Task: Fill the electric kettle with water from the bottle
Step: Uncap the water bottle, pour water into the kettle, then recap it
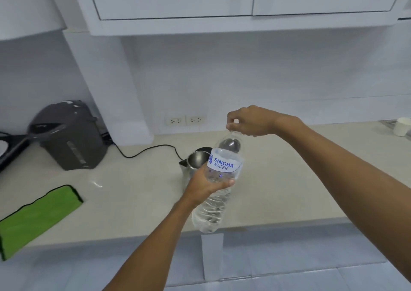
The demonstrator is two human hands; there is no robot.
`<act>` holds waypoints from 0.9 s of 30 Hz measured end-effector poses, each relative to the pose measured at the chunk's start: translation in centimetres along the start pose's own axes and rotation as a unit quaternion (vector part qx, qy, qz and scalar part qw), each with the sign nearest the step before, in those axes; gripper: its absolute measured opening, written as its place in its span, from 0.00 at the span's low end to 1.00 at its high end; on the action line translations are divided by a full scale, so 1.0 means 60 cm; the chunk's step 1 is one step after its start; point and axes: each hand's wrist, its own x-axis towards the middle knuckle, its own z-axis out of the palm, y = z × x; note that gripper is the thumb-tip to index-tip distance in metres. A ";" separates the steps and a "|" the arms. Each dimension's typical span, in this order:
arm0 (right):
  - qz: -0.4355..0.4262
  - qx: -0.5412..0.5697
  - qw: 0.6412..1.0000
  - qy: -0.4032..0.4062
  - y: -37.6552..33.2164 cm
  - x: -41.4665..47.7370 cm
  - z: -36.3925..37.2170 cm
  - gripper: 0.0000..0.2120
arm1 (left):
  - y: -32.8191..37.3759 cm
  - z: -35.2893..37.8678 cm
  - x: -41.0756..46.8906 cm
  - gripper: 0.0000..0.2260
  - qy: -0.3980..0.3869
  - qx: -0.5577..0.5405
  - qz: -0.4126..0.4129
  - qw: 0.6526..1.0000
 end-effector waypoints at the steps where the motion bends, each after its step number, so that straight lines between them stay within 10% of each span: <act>1: -0.016 0.010 1.000 -0.005 -0.009 0.005 0.002 0.09 | -0.001 -0.018 -0.007 0.25 0.001 0.007 -0.005 1.000; 27: -0.069 0.178 0.982 0.013 -0.010 0.051 0.118 0.11 | 0.000 -0.279 -0.030 0.22 -0.032 0.282 -0.148 0.947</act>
